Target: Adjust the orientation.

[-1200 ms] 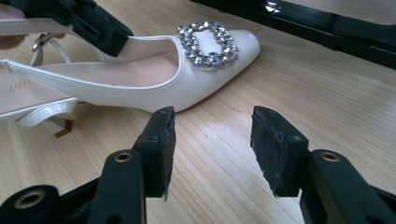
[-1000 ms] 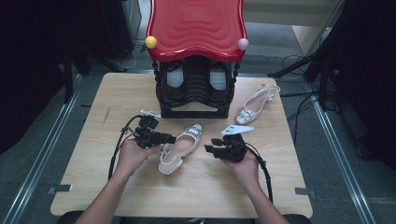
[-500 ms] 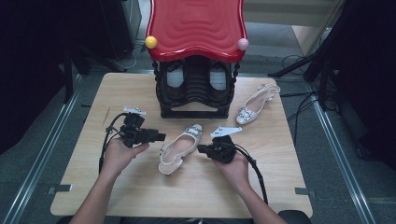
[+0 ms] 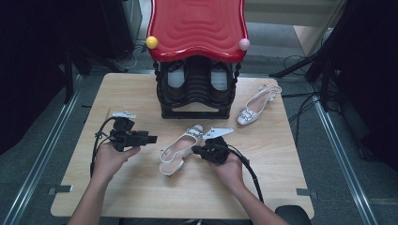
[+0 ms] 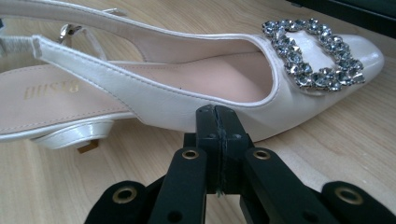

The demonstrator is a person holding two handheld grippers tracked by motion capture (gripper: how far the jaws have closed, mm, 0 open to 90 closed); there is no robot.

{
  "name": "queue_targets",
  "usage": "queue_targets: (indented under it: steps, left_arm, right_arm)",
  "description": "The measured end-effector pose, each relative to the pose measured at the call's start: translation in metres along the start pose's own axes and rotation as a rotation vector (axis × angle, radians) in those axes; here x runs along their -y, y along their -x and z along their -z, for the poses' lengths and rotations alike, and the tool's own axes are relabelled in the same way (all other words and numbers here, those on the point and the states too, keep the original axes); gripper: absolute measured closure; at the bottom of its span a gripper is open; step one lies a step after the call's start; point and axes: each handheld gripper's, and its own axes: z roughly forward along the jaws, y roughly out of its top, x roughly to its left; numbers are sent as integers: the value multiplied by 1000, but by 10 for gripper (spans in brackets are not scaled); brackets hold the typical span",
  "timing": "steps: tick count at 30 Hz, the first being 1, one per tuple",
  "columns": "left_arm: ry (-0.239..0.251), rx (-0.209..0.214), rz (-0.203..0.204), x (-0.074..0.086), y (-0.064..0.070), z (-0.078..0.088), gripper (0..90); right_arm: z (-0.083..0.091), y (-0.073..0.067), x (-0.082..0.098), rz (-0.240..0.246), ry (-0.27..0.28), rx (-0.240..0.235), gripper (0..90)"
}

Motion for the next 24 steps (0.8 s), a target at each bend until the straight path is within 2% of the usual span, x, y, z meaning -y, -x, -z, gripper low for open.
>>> queue_targets:
  steps: [9,18,21,24]
  left_arm:
    - [5,-6,23,7,-6,3,453]
    - [8,-1,20,7,-7,3,448]
    - [6,1,19,7,-8,3,447]
    - [4,1,20,6,-10,1,444]
  right_arm:
    - [-3,8,-4,-4,-3,13,892]
    - [-5,18,-9,4,-17,46,881]
    - [-9,21,-11,-17,-16,36,893]
    - [-10,21,-12,-17,-17,33,900]
